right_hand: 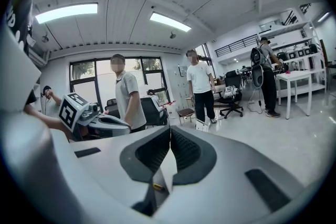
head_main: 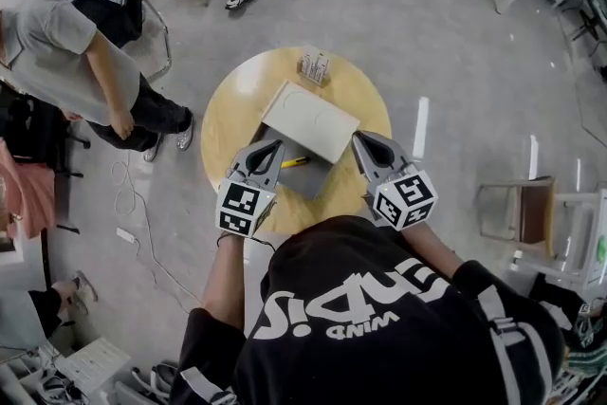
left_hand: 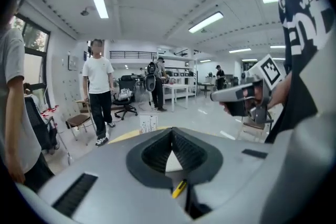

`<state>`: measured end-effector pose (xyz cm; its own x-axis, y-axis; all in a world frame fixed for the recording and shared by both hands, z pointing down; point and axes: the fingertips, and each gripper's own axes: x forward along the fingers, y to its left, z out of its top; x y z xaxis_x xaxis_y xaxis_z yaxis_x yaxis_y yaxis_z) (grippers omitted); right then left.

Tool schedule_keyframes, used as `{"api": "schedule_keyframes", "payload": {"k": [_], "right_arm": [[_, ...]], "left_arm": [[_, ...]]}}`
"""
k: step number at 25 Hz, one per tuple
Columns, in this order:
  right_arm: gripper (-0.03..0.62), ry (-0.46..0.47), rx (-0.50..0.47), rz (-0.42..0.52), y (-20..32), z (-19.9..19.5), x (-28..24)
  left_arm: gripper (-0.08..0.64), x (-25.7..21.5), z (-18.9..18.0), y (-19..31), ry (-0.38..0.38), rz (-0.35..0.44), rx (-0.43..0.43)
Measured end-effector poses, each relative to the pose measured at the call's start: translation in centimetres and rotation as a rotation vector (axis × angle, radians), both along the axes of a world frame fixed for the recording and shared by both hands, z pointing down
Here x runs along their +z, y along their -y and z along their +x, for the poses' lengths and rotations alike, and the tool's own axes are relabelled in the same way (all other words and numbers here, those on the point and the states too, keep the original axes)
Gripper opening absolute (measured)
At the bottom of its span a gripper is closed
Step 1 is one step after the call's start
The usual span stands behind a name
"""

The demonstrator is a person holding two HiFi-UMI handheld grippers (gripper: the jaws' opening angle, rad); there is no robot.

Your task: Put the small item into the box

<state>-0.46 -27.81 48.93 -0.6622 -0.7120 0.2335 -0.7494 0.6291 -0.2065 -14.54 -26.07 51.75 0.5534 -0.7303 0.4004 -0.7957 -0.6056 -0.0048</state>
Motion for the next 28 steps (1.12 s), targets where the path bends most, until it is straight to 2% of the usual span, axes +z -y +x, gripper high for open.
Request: {"api": "schedule_keyframes", "payload": {"k": [5,10,16,19,28], "right_arm": [[0.004,0.002,-0.009,0.013,0.2,-0.2,-0.3],[0.004,0.002,-0.029,0.025,-0.2,-0.6,-0.6],[0.003,0.003,-0.042,0.031,-0.6,-1.2,-0.8],[0.003,0.005,-0.048,0.032,-0.8,-1.3,-0.8],[0.003,0.003,-0.075,0.039,-1.9,-1.3,-0.8]], "left_arm": [[0.011,-2.7,-1.6,-1.7,-0.144,0.057,-0.159],[0.011,-3.8,-3.3,-3.1,-0.212,0.104,-0.268],[0.011,-4.5,-4.9,-4.3,-0.212,0.152,-0.342],[0.011,-4.8,-5.2,-4.7,-0.235,0.170,-0.370],[0.011,-4.7,-4.3,-5.5,-0.234,0.165,-0.367]]}}
